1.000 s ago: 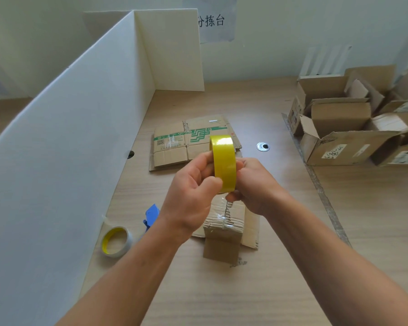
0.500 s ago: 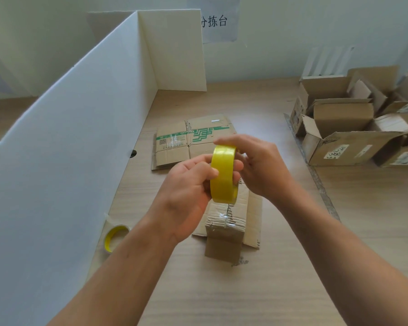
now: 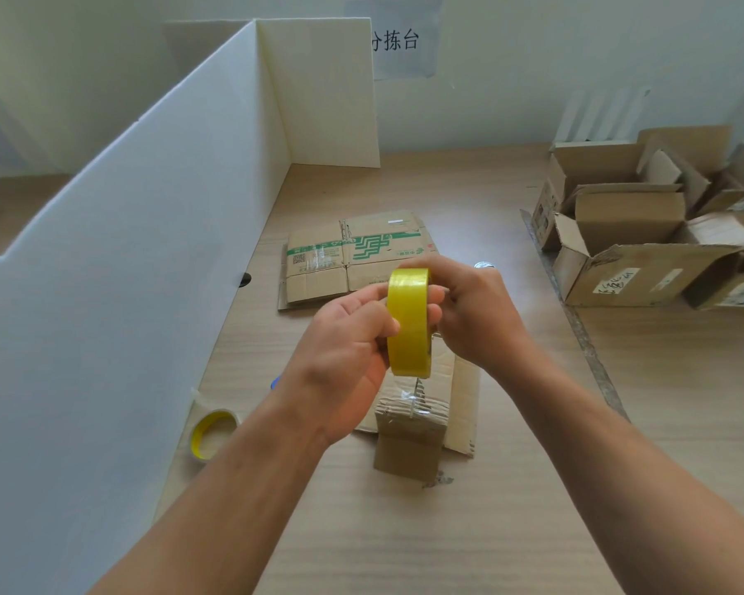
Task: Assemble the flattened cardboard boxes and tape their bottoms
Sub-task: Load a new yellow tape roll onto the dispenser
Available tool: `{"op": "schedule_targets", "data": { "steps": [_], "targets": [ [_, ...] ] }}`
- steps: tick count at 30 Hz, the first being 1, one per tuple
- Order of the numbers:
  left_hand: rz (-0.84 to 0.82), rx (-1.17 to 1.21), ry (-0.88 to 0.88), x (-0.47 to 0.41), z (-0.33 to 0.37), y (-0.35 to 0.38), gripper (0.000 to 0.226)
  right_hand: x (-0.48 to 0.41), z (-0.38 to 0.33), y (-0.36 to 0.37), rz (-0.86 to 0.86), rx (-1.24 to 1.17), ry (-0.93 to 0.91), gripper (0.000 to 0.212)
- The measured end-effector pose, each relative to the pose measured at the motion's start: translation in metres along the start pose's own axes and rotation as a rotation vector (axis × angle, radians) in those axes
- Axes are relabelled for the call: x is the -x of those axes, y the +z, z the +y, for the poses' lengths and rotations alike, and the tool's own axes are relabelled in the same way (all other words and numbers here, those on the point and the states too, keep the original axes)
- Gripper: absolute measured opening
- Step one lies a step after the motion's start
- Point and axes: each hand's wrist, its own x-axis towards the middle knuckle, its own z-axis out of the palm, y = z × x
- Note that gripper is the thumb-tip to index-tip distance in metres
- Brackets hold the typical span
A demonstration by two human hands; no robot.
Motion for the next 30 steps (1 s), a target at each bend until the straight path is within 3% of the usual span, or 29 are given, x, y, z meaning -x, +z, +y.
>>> {"op": "schedule_targets", "data": {
  "steps": [16, 24, 27, 30],
  "targets": [
    [-0.076, -0.136, 0.033, -0.002, -0.001, 0.001, 0.053, -0.002, 0.0, -0.001, -0.104, -0.331, 0.285, 0.028],
    [-0.115, -0.123, 0.017, -0.005, -0.002, -0.005, 0.055, -0.001, -0.002, 0.001, -0.146, -0.368, 0.349, 0.028],
    [-0.087, -0.085, 0.023, -0.008, -0.002, -0.008, 0.047, 0.0, -0.004, 0.003, -0.144, -0.429, 0.4, 0.032],
    [0.001, -0.17, 0.048, -0.011, -0.001, -0.01, 0.044, 0.0, -0.004, 0.006, -0.14, -0.466, 0.431, 0.02]
  ]
}}
